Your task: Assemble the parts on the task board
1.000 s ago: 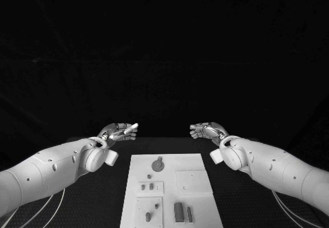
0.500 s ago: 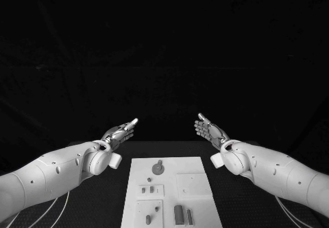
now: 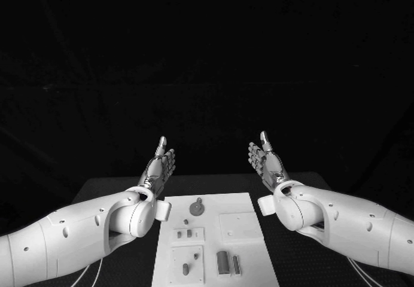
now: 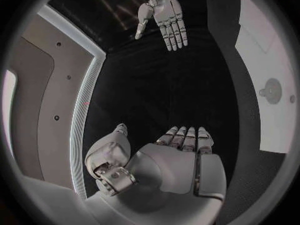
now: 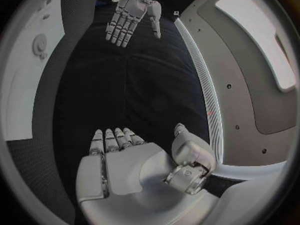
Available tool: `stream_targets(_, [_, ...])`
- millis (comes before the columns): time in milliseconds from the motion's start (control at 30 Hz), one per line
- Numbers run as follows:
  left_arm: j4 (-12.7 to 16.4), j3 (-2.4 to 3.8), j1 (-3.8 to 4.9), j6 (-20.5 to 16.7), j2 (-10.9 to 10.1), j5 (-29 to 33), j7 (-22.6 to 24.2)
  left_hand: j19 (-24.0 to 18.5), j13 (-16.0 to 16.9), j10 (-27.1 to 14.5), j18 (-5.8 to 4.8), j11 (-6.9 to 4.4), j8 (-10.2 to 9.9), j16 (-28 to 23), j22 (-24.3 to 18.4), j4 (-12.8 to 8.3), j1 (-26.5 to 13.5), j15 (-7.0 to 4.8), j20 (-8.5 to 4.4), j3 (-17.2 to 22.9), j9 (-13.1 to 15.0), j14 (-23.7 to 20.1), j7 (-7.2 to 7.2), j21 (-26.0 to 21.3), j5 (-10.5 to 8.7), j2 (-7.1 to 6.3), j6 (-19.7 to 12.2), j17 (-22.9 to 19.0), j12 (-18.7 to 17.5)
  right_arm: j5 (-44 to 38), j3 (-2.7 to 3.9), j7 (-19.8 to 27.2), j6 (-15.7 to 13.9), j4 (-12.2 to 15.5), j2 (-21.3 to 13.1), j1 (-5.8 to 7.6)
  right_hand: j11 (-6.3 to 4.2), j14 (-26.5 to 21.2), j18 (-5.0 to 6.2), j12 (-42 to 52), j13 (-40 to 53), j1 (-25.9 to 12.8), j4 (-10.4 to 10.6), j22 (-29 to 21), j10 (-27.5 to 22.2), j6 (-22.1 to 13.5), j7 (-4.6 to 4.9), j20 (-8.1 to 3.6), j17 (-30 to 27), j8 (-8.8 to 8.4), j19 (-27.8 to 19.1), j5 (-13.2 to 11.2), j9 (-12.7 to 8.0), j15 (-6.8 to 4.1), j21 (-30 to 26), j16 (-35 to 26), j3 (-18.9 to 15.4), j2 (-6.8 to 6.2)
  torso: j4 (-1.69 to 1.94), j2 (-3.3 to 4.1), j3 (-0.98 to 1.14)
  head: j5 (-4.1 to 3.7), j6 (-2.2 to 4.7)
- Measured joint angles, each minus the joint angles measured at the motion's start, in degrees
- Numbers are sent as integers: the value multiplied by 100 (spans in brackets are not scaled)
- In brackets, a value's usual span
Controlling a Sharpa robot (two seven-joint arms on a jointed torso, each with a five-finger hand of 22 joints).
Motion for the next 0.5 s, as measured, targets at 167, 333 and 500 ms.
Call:
stream_targets(167, [512,91,-136,-706,-129,186,277,-82,-8,-82,1,1,-23,0,-71,-35,-287,-11,-20,35,-38,-70,-20,0,0,-4,-63,-66,0,377,-9,234,-700,678,-241,-60,0,0,0,0,-6,0,0,-12,0,0,0,0,-7,0,0,0,-6,0,0,0,0,0,-1,-6,2,0,-1])
stream_targets(333, [743,127,-200,-1173,-187,319,460,-82,-9,-82,0,1,-23,0,-76,-35,-287,-11,-20,35,-42,-70,-20,0,0,-3,-63,-66,0,653,-15,404,-1211,1042,-371,-94,0,-2,0,0,-6,0,0,-15,0,0,0,0,-10,0,0,0,-6,2,0,0,0,0,-2,-7,4,0,-1])
stream_targets(500, [775,131,-205,-1422,-195,404,570,-82,-9,-82,0,2,-23,0,-76,-35,-286,-11,-20,35,-43,-70,-20,0,0,-3,-63,-66,0,824,-16,518,-1522,1150,-407,-103,0,-2,1,0,-5,0,0,-15,0,0,0,0,-10,0,0,0,-6,3,0,0,0,0,-2,-7,4,0,-1])
